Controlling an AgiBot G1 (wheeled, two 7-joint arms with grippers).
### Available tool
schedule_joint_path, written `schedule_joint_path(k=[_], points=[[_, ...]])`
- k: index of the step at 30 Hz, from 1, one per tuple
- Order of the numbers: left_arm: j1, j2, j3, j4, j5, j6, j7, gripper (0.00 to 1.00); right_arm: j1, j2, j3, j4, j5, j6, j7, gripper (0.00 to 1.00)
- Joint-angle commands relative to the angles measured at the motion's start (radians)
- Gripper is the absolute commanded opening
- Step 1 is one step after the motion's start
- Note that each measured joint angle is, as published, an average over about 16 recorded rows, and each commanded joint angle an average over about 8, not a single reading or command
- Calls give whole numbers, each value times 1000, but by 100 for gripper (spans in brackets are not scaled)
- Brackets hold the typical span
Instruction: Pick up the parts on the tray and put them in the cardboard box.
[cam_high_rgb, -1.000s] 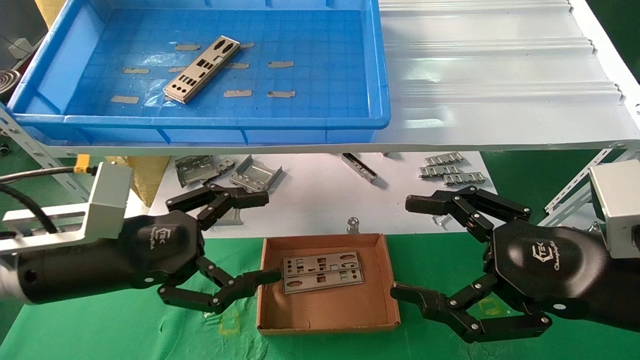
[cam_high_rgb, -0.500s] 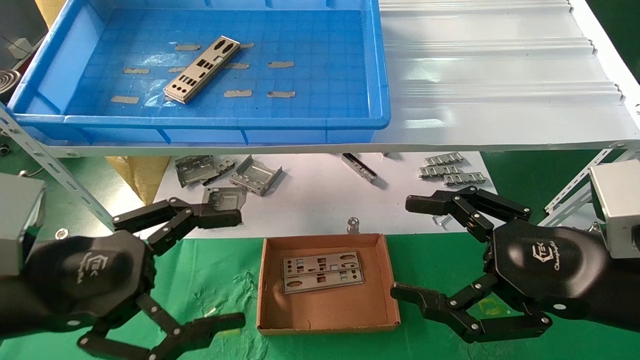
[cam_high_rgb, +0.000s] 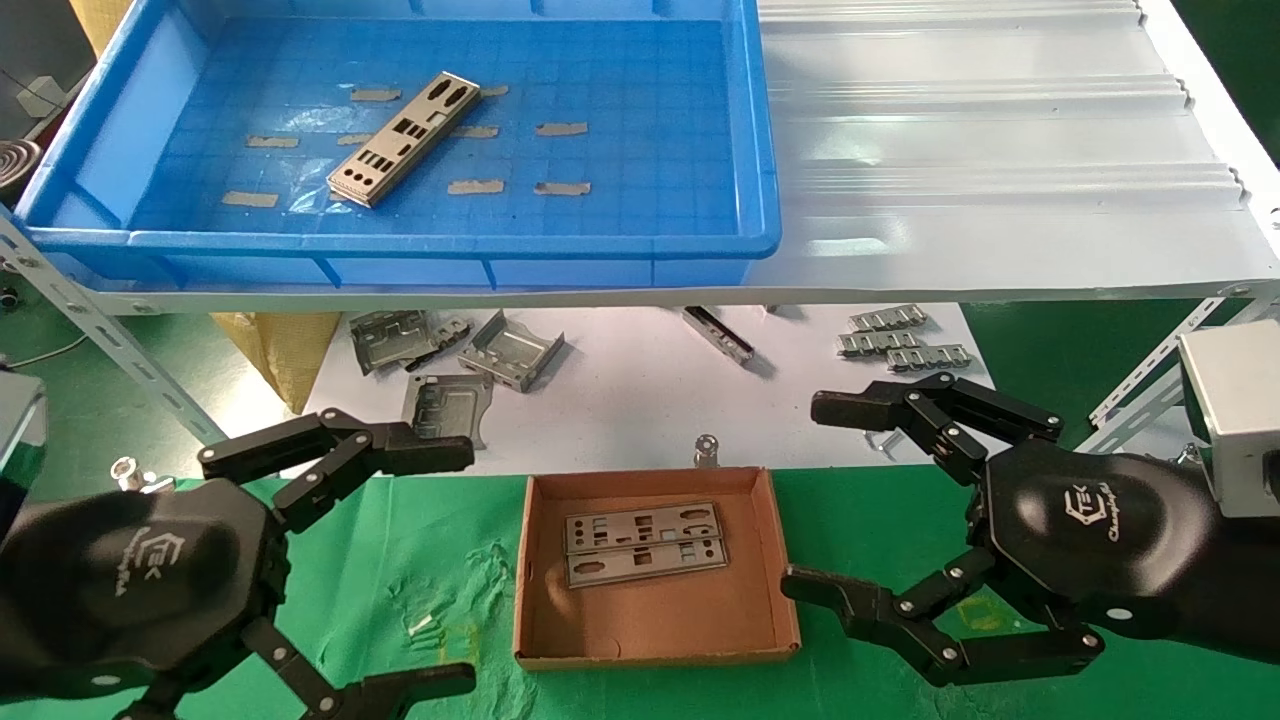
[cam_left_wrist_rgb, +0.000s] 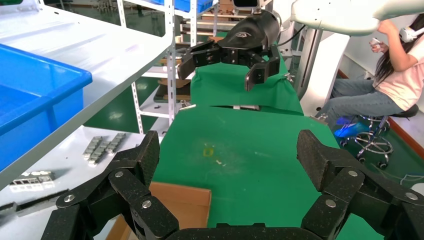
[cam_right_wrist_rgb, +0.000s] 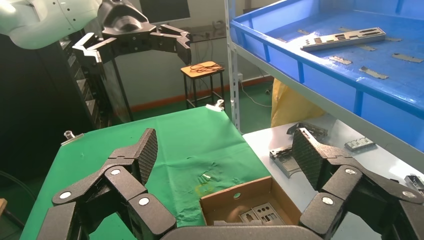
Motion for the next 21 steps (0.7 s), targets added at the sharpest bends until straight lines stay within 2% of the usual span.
schedule_joint_path(k=[1, 21], points=[[-2, 3, 2, 5, 2, 0, 2, 100, 0, 0, 0, 0, 0, 0, 0, 100], [-9, 13, 9, 23, 8, -1, 7, 100, 0, 0, 0, 0, 0, 0, 0, 100]])
